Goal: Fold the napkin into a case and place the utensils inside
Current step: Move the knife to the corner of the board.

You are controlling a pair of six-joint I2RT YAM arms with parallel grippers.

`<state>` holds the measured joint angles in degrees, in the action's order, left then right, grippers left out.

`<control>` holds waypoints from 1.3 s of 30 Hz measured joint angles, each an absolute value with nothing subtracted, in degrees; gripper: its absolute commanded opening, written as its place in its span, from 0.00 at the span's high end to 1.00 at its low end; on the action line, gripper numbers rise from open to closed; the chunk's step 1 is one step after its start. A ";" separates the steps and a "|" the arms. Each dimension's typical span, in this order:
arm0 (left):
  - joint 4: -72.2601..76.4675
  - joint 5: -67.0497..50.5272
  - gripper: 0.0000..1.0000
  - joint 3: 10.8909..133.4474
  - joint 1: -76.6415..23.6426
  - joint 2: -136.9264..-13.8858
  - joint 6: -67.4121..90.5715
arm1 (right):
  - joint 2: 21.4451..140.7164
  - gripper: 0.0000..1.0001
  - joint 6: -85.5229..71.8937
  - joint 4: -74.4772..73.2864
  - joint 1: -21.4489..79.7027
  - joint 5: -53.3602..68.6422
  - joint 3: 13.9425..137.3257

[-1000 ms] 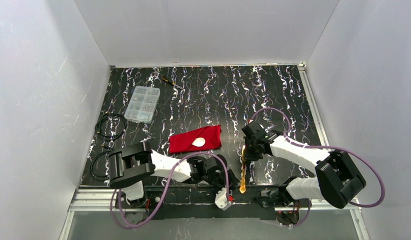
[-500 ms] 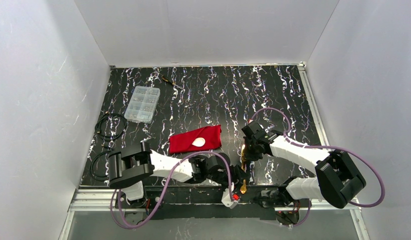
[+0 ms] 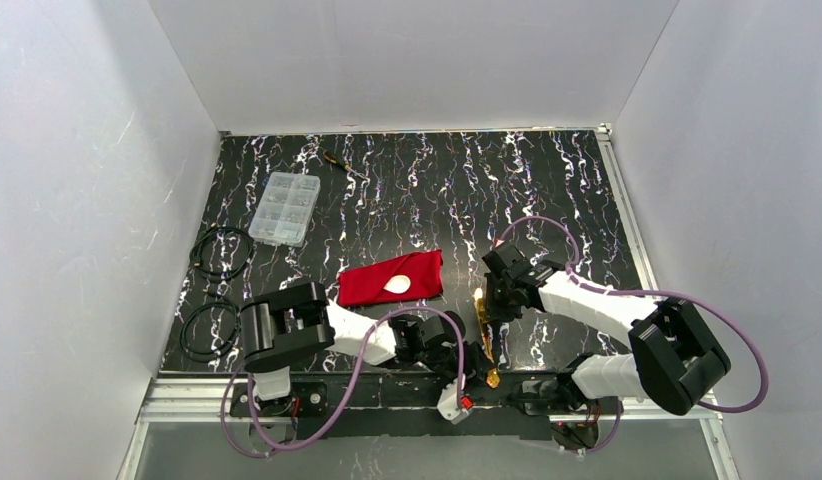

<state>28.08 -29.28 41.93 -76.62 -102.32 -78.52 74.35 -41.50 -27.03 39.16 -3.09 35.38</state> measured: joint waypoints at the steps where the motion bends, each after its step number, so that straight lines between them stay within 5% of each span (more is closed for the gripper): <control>1: 28.03 -29.61 0.58 42.19 -76.62 -102.52 -78.83 | 74.35 0.82 -41.50 -27.00 39.16 -3.07 35.33; 20: 24.97 -33.47 0.57 51.13 -76.55 -109.16 -81.84 | 73.12 0.85 -43.40 -24.82 39.24 -1.15 33.52; 26: 22.63 -33.43 0.73 52.18 -76.62 -109.71 -80.16 | 71.88 0.87 -43.86 -23.79 39.24 -1.26 32.16; 30: 20.21 -33.95 0.52 54.22 -76.58 -110.45 -79.26 | 71.66 0.87 -44.31 -23.53 39.24 -1.28 31.92; 34: 14.28 -34.13 0.51 59.37 -76.34 -111.59 -78.28 | 71.66 0.88 -44.62 -23.59 39.24 -1.30 31.94; 39: 4.95 -34.26 0.75 64.99 -76.29 -113.34 -77.71 | 71.55 0.88 -44.82 -23.73 39.24 -1.37 31.99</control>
<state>4.95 -34.26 64.99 -76.29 -113.34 -77.71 71.55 -44.82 -23.73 39.24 -1.37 31.99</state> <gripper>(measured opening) 0.387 0.122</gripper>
